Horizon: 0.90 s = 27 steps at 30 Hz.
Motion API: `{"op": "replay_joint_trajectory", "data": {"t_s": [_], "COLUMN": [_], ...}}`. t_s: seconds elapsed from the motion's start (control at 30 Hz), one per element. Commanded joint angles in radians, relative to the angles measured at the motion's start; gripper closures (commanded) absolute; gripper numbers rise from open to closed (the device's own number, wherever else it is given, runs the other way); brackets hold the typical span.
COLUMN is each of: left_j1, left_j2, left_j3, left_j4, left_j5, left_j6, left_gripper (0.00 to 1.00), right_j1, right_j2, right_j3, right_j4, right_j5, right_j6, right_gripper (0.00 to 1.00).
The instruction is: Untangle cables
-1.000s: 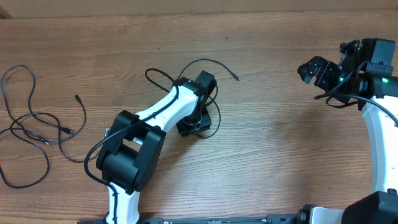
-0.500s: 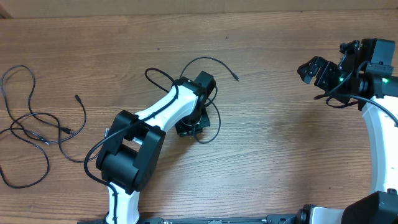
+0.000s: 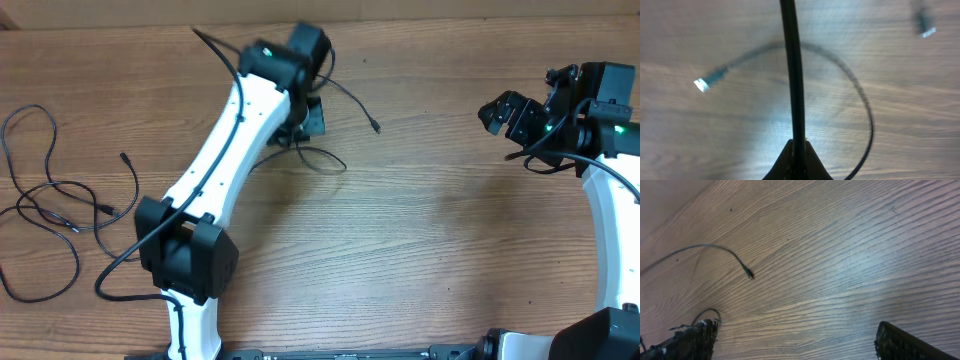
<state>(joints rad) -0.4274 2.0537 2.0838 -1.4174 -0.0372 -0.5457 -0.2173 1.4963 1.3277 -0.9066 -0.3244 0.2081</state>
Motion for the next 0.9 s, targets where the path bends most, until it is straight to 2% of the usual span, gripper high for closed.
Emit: {"op": "replay_joint_trajectory", "data": {"t_s": [0.0,0.33,0.47,0.77,0.87], "left_j1": [0.031,0.219,0.390,0.634,0.713], "left_j2": [-0.012,-0.012,-0.013,-0.014,-0.014], "left_j3": [0.173,0.520,0.627,0.636,0.636], "left_j4": [-0.050,-0.195,-0.252,-0.257,-0.257], "left_j5": [-0.025,-0.026,-0.025,-0.025,-0.025], "left_j6": [0.106,0.124,0.123,0.109,0.062], "left_gripper": [0.96,0.96,0.96,0.96,0.96], "right_j1": [-0.005,-0.005,-0.005,-0.005,-0.005], "right_j2": [-0.002,0.004,0.019,0.026,0.026], "right_j3": [0.020,0.020,0.020,0.020,0.020], "right_j4": [0.000,-0.012,-0.013,-0.016,-0.016], "right_j5": [0.010,0.010,0.010,0.010,0.010], "right_j6": [-0.008,-0.008,-0.008,-0.008,-0.008], "right_gripper": [0.00,0.00,0.00,0.00,0.00]}}
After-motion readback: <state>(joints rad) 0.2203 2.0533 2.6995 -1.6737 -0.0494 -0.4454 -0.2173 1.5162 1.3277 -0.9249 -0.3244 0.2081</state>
